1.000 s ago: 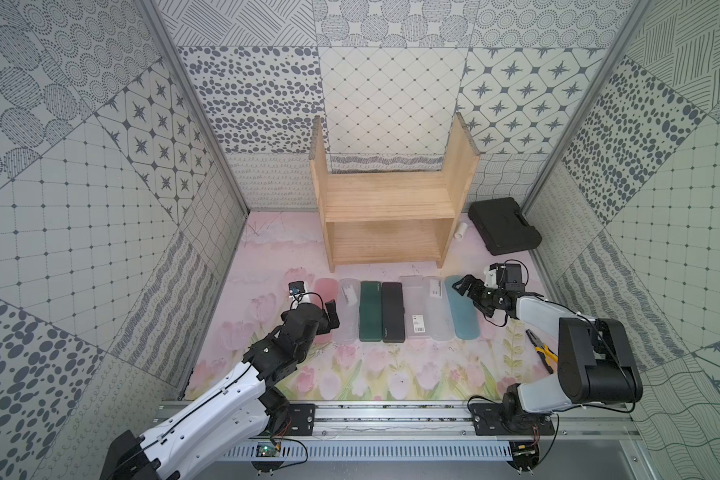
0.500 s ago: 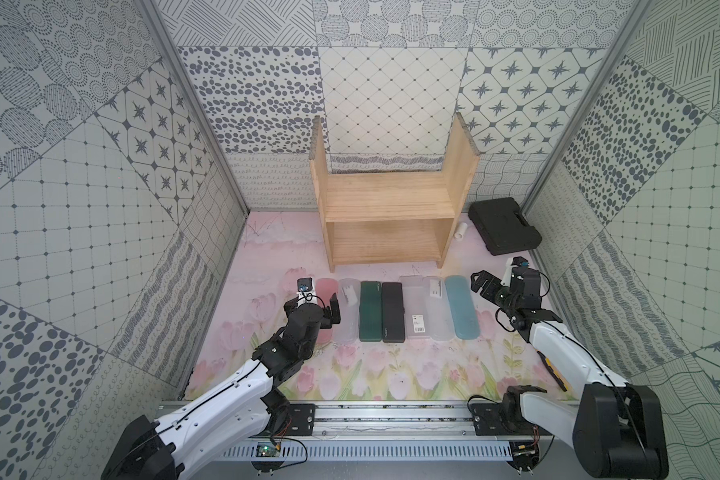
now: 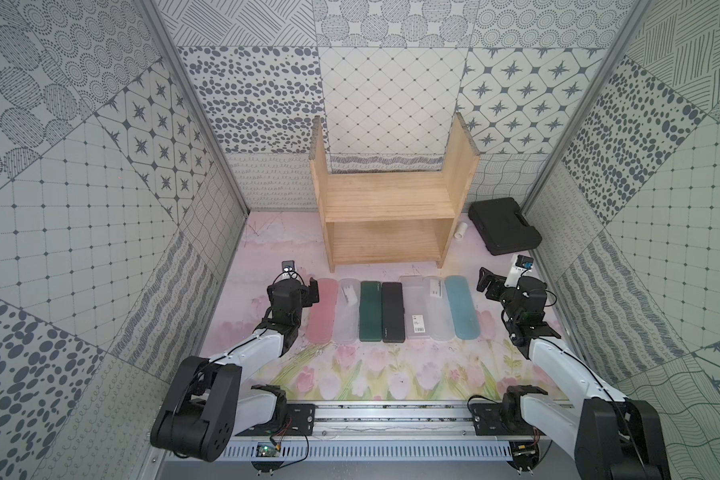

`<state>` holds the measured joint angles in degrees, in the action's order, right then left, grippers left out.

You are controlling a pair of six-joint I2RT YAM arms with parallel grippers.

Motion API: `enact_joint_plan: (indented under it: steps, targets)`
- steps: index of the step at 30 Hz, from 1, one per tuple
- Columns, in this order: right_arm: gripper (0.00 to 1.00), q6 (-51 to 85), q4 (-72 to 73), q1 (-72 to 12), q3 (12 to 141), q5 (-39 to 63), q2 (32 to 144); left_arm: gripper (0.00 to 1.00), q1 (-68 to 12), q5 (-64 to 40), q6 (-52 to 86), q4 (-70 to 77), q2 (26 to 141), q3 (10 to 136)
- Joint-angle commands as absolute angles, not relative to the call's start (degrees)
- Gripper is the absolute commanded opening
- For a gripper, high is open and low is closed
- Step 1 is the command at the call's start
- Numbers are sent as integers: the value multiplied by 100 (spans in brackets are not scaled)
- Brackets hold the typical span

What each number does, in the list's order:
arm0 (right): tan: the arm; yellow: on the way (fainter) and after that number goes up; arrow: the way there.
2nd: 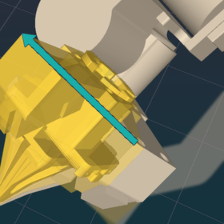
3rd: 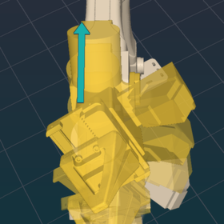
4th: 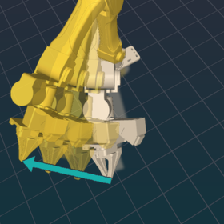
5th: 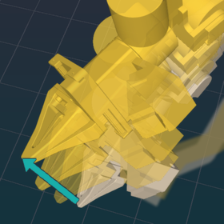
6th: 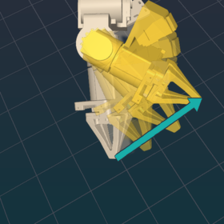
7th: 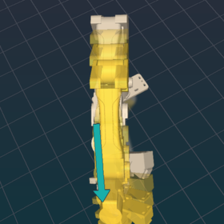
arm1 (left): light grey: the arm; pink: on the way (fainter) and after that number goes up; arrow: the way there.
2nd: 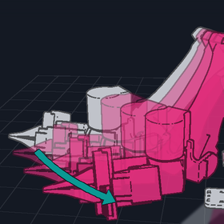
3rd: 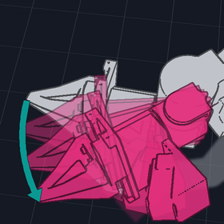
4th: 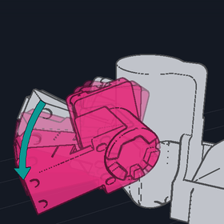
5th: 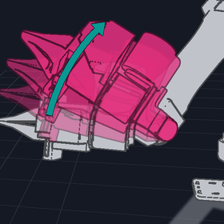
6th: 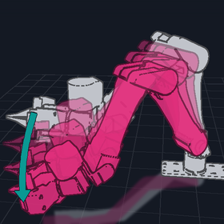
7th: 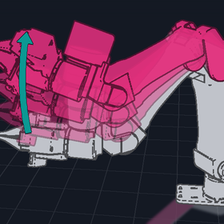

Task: Remove the pencil cases from the shelf
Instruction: Reset both arms

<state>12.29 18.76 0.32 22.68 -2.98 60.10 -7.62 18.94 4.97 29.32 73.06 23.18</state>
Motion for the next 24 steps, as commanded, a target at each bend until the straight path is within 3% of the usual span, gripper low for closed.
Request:
enact_joint_plan:
  steps: [1,5,11,13,24]
  targets:
    - [98,862,2489,0,2206,-399,6166,99,-496,568,101,3930,7450,2209]
    - [98,667,2702,0,2180,-457,6337,99,-433,342,97,4262,7722,2091]
    - [98,467,3107,0,2144,-269,6707,99,-418,256,-9,5343,9077,2163]
    - [98,391,3311,0,2073,-255,6812,99,-334,261,206,4662,8936,2376]
    - [98,369,4121,-47,2153,27,7817,99,-168,58,292,4747,9003,2401]
